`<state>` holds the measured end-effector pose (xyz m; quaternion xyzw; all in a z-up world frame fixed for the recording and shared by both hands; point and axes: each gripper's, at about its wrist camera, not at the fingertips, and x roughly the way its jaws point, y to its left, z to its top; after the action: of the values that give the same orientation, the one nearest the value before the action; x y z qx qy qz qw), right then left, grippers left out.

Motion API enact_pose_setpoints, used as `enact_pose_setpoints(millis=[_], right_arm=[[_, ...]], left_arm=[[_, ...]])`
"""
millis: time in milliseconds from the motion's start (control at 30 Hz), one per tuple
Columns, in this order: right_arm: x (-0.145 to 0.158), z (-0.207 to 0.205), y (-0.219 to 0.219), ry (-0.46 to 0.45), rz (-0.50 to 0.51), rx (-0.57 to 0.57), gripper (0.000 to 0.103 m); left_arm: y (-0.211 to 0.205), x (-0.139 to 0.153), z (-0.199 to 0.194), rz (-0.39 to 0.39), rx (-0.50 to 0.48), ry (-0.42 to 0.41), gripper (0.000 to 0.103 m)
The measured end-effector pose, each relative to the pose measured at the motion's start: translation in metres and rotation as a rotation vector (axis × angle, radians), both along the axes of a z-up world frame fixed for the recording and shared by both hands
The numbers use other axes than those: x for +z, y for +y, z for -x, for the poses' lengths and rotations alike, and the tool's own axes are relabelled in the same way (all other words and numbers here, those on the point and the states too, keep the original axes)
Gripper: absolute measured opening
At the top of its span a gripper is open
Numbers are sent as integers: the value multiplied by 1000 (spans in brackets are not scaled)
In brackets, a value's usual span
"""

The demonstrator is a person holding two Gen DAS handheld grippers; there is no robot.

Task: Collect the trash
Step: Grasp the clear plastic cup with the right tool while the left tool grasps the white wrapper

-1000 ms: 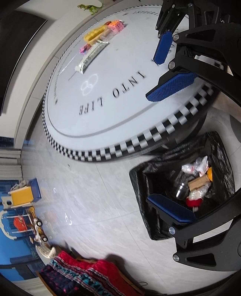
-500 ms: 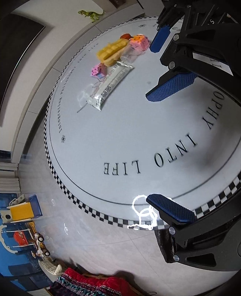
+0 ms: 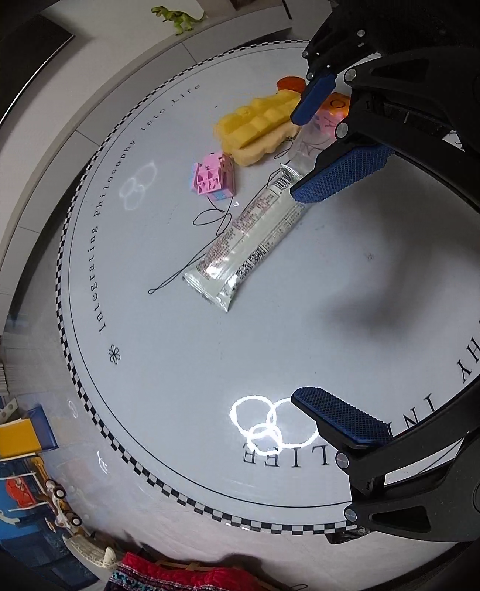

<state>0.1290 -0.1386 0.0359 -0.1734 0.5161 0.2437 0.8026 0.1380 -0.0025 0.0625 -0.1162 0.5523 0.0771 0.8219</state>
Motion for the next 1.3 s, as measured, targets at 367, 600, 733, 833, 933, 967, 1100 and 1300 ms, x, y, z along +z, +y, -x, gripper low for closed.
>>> enact_pose_setpoints(millis=[367, 600, 733, 833, 933, 967, 1100, 1300], right_arm=[[-19, -14, -16, 21, -17, 64, 39], [-24, -19, -28, 68, -101, 9, 38], [-28, -15, -29, 63, -107, 3, 37], [-28, -11, -31, 68, -132, -14, 37], [-26, -6, -34, 70, -157, -38, 37], [-25, -6, -35, 71, -168, -45, 37], [-20, 1, -41, 73, -211, -75, 37], [-11, 19, -36, 92, -274, -122, 37]], left_arm=[[-16, -43, -45, 15, 46, 110, 97], [-30, -56, -67, 50, 65, 125, 97], [-38, -63, -72, 57, 44, 111, 90], [-44, -58, -74, 43, -5, 48, 62], [-37, -55, -70, 83, -26, 22, 48], [-34, -55, -68, 101, -28, 13, 46], [-27, -55, -58, 167, -57, -7, 40], [-21, -50, -26, 130, -140, -38, 39]])
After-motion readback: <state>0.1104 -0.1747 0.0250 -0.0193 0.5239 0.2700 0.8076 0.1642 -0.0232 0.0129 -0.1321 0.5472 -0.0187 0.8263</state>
